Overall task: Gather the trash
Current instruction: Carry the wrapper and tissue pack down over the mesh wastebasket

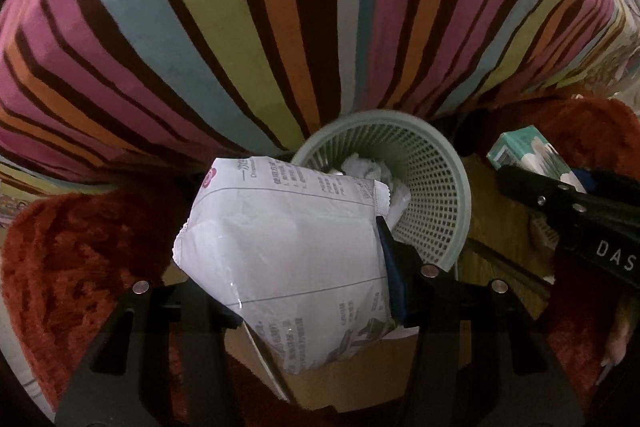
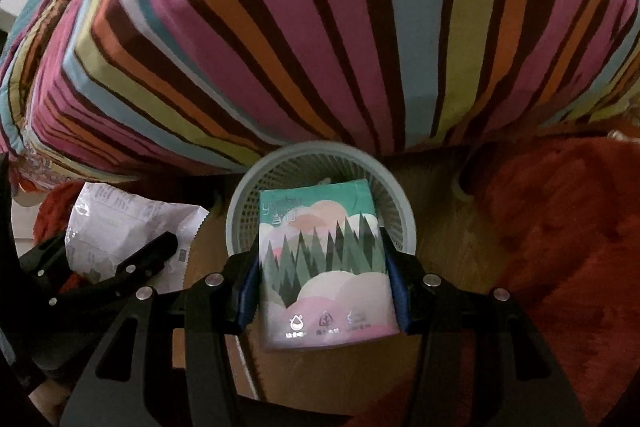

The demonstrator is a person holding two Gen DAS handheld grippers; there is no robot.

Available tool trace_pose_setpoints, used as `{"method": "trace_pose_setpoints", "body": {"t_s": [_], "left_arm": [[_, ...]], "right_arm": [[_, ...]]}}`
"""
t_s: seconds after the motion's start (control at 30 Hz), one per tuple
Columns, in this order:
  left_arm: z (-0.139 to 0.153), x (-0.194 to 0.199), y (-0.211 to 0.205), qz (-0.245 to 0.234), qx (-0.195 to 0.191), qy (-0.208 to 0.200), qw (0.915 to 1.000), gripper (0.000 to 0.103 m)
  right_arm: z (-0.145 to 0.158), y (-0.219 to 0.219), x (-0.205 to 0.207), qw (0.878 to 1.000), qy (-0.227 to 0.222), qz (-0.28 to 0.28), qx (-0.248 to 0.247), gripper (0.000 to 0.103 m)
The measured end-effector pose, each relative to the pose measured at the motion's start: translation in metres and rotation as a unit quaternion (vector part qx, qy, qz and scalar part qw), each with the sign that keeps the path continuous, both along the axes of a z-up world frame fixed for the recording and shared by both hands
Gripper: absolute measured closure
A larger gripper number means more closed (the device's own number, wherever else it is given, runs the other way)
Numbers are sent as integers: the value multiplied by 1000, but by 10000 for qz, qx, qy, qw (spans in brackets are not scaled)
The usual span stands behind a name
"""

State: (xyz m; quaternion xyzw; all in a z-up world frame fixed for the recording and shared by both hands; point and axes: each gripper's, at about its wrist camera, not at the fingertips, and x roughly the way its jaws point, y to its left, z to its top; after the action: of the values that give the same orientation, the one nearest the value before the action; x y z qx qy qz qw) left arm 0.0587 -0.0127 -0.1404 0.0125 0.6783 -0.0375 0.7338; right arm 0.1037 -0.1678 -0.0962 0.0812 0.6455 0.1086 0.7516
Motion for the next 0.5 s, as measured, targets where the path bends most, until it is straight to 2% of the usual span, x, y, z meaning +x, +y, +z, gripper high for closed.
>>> {"method": "trace_pose_setpoints", "body": {"t_s": [0.5], "left_arm": [[-34,10,-10,51,-59,527,9986,52]], "right_arm": [[-34,5,9,9970,753,-201,-12,54]]}}
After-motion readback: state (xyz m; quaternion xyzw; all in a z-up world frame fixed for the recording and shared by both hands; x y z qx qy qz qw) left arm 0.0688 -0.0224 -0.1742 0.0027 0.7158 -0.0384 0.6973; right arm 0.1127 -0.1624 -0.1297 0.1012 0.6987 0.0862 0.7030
